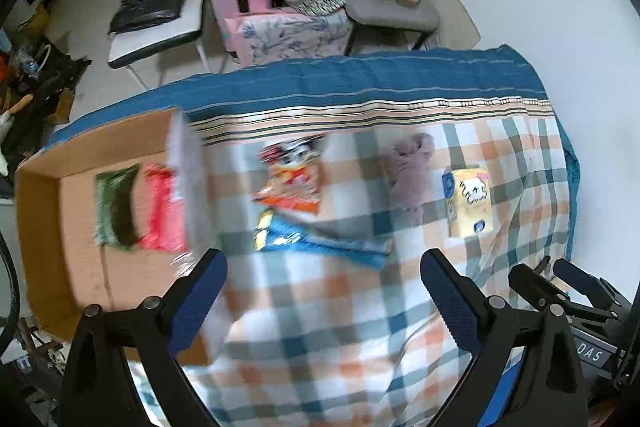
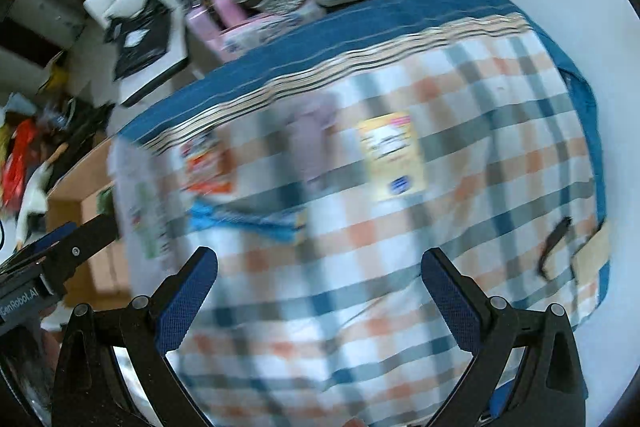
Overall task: Organize soft objects
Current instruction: 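Grasp the pink plush toy with the left gripper while the right grasps the yellow tissue pack, then carry the plush and tissue pack into the box and open both grippers, then grasp the orange panda snack bag with the left gripper while the right grasps the blue stick bag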
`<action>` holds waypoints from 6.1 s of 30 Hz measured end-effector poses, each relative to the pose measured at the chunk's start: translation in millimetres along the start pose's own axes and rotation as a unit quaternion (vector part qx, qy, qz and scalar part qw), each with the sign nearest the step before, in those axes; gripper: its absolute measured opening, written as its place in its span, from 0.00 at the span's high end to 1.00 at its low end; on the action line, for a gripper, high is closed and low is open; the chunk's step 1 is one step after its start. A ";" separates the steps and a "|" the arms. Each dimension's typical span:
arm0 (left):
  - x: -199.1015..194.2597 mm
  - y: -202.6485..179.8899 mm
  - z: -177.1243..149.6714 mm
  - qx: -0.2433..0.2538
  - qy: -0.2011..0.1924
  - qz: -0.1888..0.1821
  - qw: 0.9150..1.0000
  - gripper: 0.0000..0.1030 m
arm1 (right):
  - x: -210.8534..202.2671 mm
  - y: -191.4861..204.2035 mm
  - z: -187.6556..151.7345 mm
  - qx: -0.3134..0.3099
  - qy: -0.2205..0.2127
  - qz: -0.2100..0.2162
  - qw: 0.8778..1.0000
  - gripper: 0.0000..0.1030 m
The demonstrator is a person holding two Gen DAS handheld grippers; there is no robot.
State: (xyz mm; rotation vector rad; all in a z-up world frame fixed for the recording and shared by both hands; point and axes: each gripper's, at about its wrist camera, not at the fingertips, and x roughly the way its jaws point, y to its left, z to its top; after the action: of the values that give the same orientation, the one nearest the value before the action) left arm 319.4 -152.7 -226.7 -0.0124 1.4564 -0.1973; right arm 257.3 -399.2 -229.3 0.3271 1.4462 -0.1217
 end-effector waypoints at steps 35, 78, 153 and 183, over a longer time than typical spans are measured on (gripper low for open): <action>217.5 -109.5 76.8 0.047 0.152 0.011 0.987 0.67 | 193.6 -43.0 72.2 0.003 0.137 -0.028 0.990 0.32; -90.3 231.9 -124.8 -0.122 -0.034 0.031 0.992 0.69 | 12.2 278.4 -115.3 -0.179 0.077 0.130 0.972 0.35; -105.4 287.1 -147.8 -0.147 -0.085 0.074 0.983 0.03 | 10.1 338.1 -145.8 -0.215 0.029 0.052 0.975 0.01; 25.3 122.8 -42.3 -0.071 -0.010 0.156 0.985 0.03 | 215.1 173.3 -28.2 -0.244 0.136 -0.080 0.957 0.35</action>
State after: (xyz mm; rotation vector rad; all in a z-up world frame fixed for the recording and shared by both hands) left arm 295.7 -30.7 -272.3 0.0970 1.4286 0.1638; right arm 305.9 -201.8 -418.4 -0.1881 1.7182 0.1572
